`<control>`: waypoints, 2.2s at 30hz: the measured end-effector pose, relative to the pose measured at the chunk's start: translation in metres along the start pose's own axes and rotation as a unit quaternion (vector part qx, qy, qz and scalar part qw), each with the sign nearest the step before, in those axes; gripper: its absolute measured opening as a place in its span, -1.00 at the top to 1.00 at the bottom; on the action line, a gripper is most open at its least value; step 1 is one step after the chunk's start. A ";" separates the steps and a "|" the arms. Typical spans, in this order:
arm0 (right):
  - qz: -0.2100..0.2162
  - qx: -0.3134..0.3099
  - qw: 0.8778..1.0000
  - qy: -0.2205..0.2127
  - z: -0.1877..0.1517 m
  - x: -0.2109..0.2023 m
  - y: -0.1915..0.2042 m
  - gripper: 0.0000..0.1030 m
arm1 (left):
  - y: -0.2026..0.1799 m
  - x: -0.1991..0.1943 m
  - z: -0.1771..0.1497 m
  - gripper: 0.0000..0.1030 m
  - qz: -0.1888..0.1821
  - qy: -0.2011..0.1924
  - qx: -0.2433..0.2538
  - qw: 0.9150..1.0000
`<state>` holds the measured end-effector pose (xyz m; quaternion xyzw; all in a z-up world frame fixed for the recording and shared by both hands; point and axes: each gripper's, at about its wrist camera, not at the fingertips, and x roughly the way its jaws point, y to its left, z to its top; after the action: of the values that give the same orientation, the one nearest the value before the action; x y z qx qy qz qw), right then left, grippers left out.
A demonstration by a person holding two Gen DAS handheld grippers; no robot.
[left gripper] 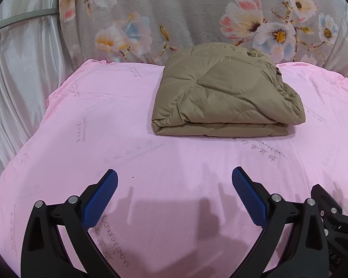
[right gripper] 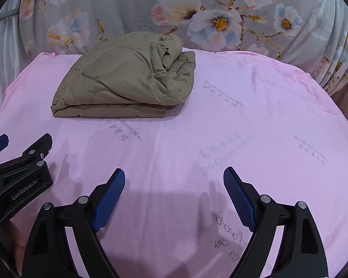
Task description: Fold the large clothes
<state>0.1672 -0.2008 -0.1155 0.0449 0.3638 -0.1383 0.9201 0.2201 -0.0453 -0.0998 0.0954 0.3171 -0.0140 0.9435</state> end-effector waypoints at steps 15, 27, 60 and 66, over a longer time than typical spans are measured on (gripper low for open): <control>0.000 -0.003 1.000 -0.003 -0.001 0.000 0.001 -0.64 | 0.000 0.000 -0.001 -0.87 0.001 -0.001 0.001 1.000; 0.001 -0.004 1.000 -0.005 0.000 -0.001 0.000 -0.64 | 0.000 0.001 -0.001 -0.87 0.001 -0.002 0.001 1.000; -0.003 -0.005 1.000 -0.008 0.001 -0.004 0.005 -0.64 | 0.000 0.000 0.001 -0.87 0.008 -0.006 0.000 1.000; -0.003 -0.005 1.000 -0.008 0.001 -0.004 0.006 -0.64 | -0.001 0.000 0.001 -0.87 0.009 -0.006 0.000 1.000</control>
<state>0.1669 -0.1941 -0.1115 0.0380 0.3570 -0.1395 0.9228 0.2205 -0.0460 -0.0993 0.0981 0.3102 -0.0060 0.9456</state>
